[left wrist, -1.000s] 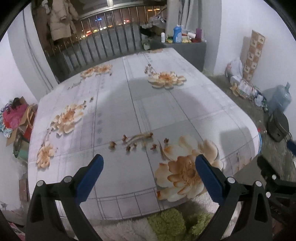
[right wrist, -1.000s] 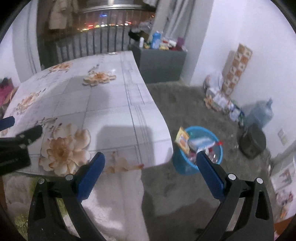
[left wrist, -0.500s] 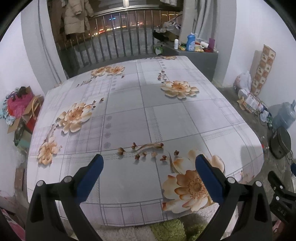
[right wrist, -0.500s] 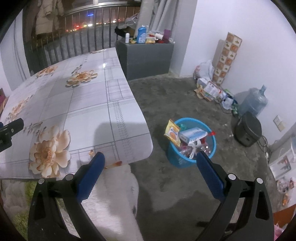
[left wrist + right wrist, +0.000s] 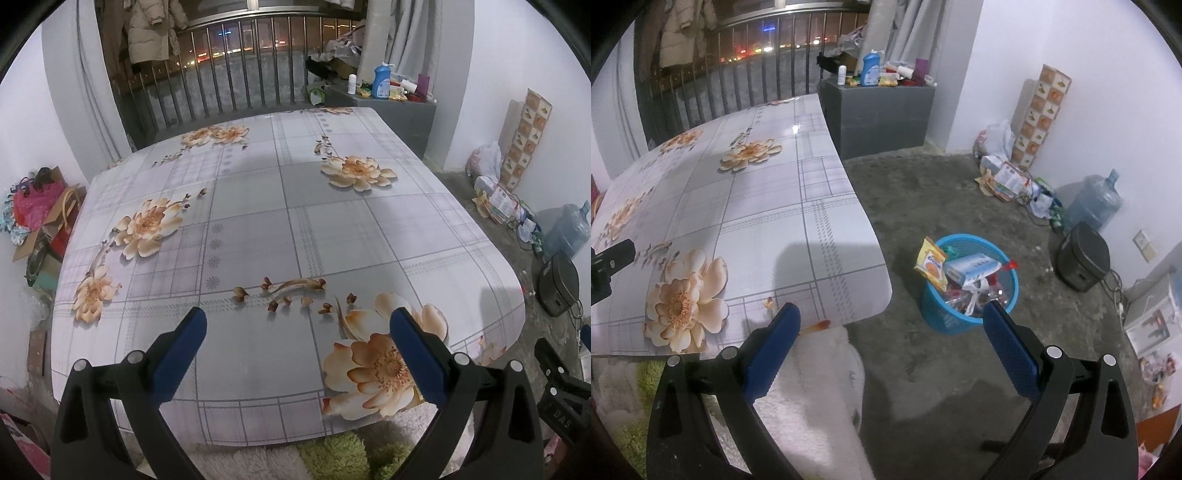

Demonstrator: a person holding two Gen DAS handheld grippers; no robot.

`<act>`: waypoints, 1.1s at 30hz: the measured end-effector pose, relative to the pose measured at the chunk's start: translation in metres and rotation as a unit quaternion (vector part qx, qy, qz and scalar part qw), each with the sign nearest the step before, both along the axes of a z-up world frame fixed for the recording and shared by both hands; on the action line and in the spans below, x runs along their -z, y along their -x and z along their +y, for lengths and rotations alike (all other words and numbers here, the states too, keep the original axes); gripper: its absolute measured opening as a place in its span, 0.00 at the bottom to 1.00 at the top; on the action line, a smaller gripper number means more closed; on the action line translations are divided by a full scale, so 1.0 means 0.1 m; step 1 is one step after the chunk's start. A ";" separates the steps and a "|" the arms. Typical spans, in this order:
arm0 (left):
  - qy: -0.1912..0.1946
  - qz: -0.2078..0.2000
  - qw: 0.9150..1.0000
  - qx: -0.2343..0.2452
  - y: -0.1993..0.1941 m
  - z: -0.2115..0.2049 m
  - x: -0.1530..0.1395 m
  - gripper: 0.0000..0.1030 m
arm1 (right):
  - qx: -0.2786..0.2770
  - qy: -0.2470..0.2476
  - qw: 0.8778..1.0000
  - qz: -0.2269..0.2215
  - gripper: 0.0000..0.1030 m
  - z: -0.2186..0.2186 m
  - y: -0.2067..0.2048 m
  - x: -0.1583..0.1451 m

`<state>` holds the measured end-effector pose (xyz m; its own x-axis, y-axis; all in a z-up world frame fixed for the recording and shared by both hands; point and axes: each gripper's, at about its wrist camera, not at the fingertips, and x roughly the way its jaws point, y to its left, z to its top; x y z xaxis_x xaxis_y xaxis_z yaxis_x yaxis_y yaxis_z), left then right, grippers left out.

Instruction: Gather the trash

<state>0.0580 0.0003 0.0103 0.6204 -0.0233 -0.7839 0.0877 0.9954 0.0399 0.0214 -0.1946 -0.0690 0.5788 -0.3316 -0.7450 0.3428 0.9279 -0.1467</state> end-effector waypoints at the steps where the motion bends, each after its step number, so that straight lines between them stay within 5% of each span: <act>1: 0.000 0.000 1.000 0.000 0.00 0.00 0.00 0.94 | 0.000 0.000 1.000 0.000 0.92 0.00 0.00 0.00; 33: -0.003 0.004 1.000 0.015 0.02 -0.06 0.00 0.94 | -0.005 0.008 1.000 0.002 0.92 0.02 0.03 -0.03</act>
<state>0.0556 -0.0053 0.0101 0.6127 -0.0372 -0.7895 0.1181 0.9920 0.0450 0.0182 -0.1926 -0.0660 0.5800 -0.3374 -0.7415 0.3322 0.9290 -0.1628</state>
